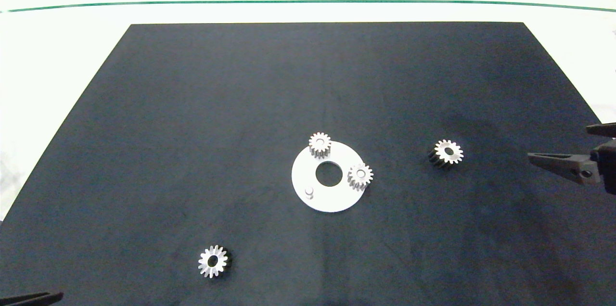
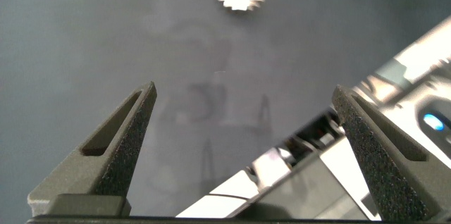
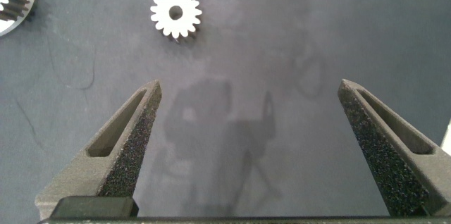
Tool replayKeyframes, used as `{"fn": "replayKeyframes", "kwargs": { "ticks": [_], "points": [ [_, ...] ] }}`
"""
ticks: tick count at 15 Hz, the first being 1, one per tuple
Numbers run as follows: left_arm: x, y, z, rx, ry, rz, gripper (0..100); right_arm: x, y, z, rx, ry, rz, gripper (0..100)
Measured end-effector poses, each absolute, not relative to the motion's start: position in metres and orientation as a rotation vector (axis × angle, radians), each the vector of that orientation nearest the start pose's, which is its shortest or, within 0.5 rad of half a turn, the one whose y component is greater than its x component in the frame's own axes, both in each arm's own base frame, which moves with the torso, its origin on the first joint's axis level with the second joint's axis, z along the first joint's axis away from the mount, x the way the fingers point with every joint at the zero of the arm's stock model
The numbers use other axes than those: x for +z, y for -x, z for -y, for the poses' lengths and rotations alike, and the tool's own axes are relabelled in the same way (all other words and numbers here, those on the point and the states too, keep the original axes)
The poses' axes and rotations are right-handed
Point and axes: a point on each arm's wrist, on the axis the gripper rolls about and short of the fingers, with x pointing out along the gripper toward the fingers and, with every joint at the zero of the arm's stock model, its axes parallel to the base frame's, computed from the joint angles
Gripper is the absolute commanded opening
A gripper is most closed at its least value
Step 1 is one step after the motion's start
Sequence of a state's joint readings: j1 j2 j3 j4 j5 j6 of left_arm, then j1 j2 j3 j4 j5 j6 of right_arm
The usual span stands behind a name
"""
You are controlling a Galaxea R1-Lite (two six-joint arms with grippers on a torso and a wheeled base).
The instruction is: Remove an incorrectly installed larger gear and replace it with the correct smaller gear
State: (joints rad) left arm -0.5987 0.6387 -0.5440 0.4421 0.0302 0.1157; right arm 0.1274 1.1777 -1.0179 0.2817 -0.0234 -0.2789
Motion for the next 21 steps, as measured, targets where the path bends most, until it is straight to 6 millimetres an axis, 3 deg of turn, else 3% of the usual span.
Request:
{"fn": "replayKeyframes", "kwargs": {
  "ticks": [4,7,10,21],
  "points": [
    [0.182,-0.055,0.039,-0.627,-0.265,-0.412,100,0.287,-0.140,-0.017,0.155,0.301,-0.392,100],
    [0.166,-0.075,0.053,-0.636,-0.322,-0.418,100,0.291,-0.131,-0.015,0.150,0.299,-0.362,100],
    [0.152,-0.082,0.056,-0.639,-0.398,-0.473,100,0.294,-0.126,-0.015,0.150,0.297,-0.344,100],
    [0.144,-0.117,0.076,-0.577,-0.507,-0.468,100,0.296,-0.120,-0.014,0.143,0.283,-0.326,100]
  ]
}}
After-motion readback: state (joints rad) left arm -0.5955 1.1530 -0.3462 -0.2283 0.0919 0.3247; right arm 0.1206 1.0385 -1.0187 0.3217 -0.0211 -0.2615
